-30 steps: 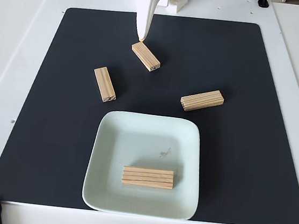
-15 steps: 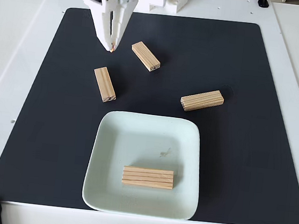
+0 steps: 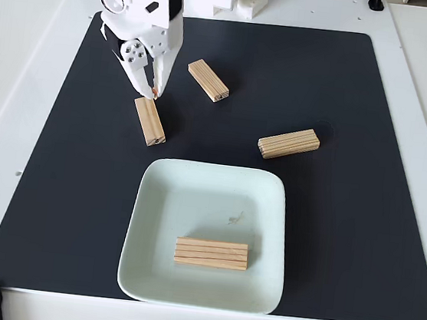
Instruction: Pick up the wooden block and place them on the plate.
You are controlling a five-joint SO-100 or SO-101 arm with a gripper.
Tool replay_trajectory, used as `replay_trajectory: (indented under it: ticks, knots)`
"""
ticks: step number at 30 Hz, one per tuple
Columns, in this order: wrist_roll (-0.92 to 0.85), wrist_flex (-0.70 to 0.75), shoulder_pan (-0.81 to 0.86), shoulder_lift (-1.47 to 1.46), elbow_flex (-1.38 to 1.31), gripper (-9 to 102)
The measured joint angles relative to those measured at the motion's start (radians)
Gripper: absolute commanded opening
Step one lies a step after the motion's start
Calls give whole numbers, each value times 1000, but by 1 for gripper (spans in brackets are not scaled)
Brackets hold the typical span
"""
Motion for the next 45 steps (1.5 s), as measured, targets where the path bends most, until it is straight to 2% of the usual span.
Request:
replay_trajectory:
  ticks: [11, 17, 20, 39, 45]
  knots:
    - [92, 0, -2, -6, 0, 1]
    - [98, 0, -2, -6, 0, 22]
    - [98, 0, -2, -6, 0, 27]
    - [98, 0, -58, -15, 0, 28]
    - [160, 0, -54, -80, -28, 28]
